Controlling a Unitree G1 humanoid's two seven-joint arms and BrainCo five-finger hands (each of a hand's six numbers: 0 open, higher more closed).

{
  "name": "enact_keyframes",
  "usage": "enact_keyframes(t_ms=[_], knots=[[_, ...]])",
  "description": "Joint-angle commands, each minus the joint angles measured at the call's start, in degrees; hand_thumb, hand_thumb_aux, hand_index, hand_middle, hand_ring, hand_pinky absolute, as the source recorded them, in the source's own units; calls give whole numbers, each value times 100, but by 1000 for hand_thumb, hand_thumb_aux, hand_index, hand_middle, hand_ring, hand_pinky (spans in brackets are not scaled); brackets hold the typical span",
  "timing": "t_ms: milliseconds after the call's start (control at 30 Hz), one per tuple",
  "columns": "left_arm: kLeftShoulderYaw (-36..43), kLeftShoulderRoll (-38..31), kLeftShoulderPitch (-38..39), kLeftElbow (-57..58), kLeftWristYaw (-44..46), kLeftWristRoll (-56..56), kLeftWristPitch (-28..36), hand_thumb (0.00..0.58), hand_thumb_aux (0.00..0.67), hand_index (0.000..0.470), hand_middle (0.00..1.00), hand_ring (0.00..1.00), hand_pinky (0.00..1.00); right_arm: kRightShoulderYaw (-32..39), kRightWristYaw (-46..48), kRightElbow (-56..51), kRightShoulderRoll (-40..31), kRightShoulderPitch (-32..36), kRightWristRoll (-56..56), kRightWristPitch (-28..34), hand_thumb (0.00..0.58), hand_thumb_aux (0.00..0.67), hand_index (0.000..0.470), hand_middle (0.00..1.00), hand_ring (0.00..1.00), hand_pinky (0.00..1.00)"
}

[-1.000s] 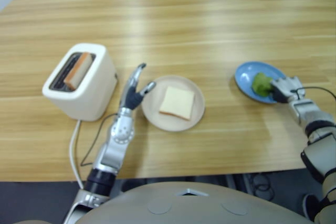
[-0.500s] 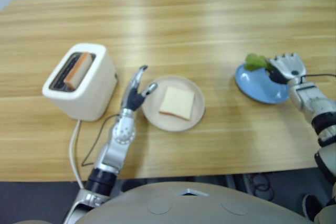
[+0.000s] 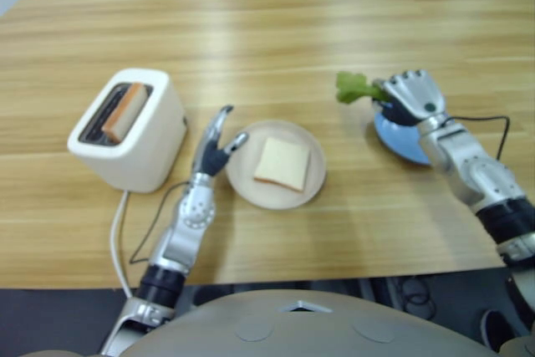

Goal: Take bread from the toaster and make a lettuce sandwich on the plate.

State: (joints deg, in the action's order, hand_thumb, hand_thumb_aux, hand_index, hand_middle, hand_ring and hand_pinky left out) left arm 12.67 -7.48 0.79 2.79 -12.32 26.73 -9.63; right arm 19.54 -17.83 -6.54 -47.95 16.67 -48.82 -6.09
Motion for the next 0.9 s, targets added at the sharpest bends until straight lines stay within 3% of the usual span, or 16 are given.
enact_keyframes(t_ms=[33,433,900], knots=[[-68,-43,-48,136,17,-40,-38,0,0,0,0,0,0,-65,481,528,356,-163,126,-5,580,670,460,1000,1000,1000],[-105,-45,-46,156,32,-24,-82,0,0,0,0,0,0,499,1096,159,1558,-432,78,-403,580,670,460,1000,1000,1000],[-77,-38,31,108,48,2,-65,0,0,0,0,0,0,734,1372,-157,1878,-715,29,-657,580,670,460,1000,1000,1000]])
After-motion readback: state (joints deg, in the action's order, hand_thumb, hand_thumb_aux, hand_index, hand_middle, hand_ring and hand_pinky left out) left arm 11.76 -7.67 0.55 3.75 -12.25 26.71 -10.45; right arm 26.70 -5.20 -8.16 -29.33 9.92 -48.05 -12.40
